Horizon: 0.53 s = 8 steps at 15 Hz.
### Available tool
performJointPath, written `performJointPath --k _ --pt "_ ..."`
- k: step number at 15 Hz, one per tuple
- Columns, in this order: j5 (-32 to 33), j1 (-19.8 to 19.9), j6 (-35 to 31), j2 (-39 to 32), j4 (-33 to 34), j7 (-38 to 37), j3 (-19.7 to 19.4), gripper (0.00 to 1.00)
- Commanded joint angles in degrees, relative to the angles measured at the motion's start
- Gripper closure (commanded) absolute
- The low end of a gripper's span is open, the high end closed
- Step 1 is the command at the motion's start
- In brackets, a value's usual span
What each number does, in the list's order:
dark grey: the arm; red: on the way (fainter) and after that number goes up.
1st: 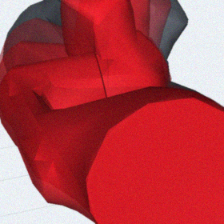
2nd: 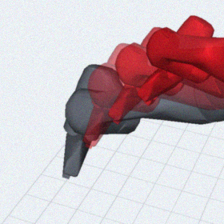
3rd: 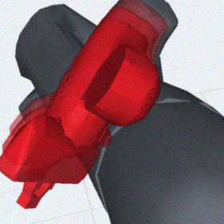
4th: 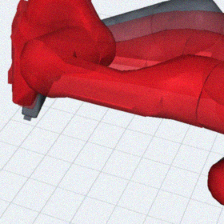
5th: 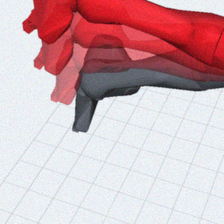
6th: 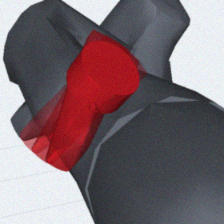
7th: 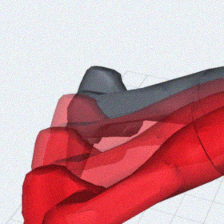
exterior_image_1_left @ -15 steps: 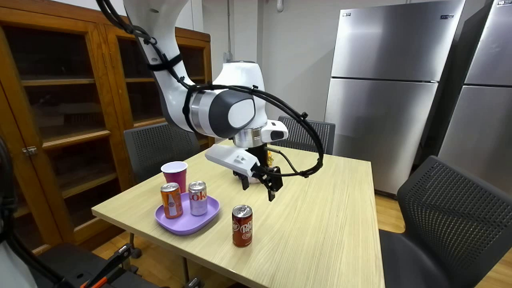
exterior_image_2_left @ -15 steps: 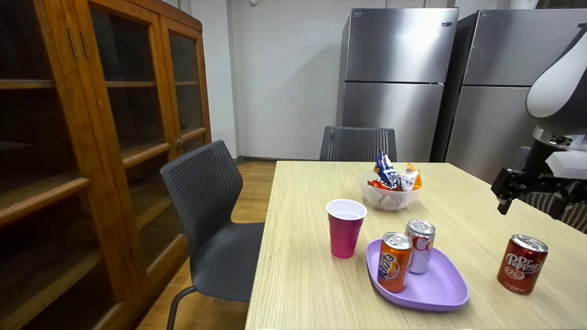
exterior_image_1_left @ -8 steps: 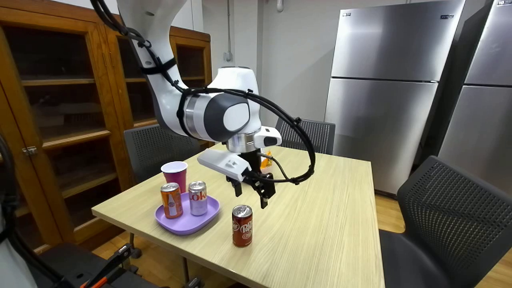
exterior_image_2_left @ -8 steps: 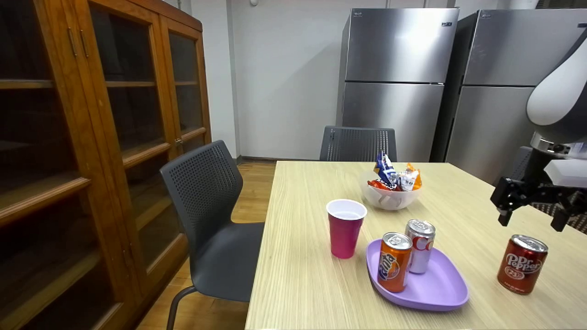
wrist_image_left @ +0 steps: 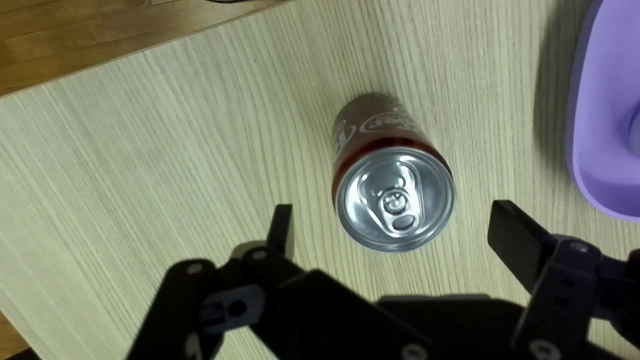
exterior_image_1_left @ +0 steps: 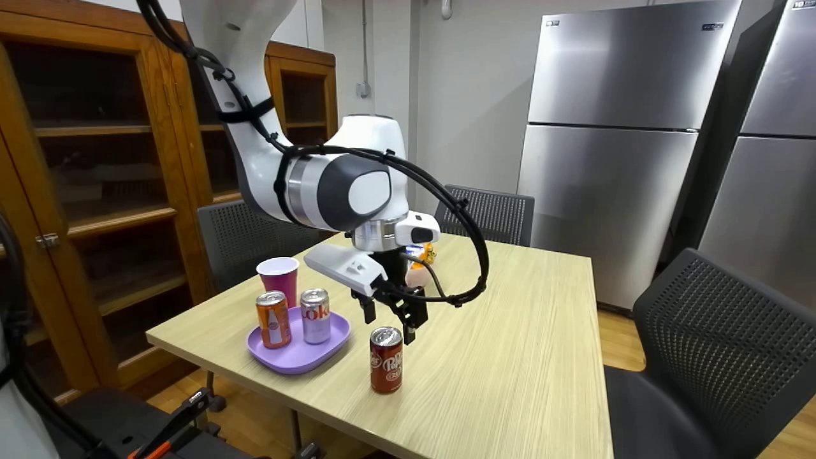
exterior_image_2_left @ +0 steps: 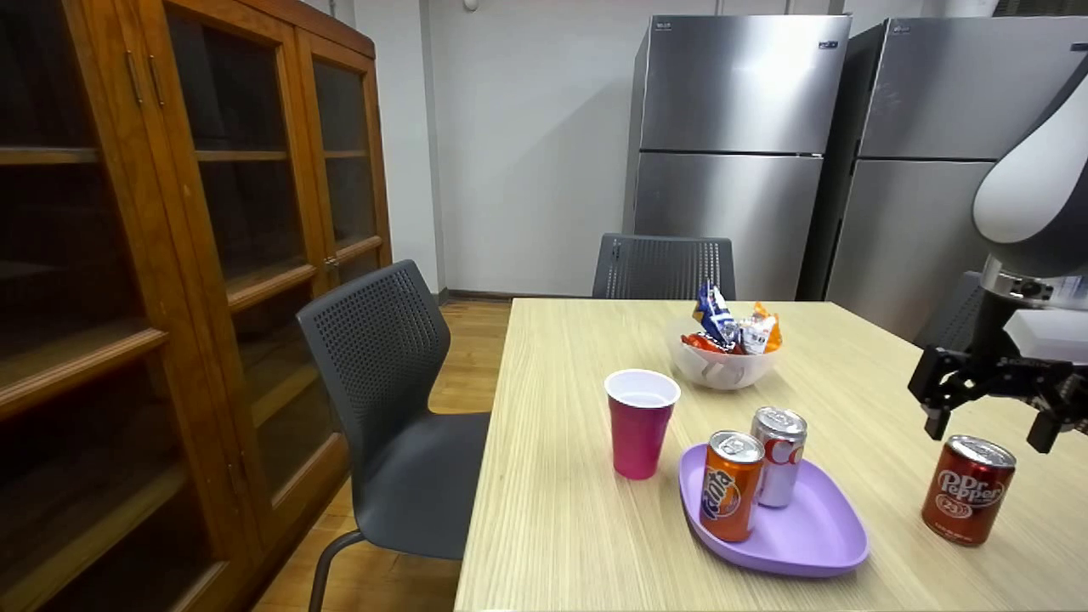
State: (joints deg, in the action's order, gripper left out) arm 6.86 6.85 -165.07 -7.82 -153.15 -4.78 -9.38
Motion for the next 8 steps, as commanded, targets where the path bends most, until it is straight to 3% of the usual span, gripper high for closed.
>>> performJointPath --k 1,8 --pt "0.30 -1.12 1.63 0.69 -0.63 -2.53 -0.69 0.00" --pt "0.94 -2.10 0.84 -0.45 -0.93 -4.97 -1.09 0.00"
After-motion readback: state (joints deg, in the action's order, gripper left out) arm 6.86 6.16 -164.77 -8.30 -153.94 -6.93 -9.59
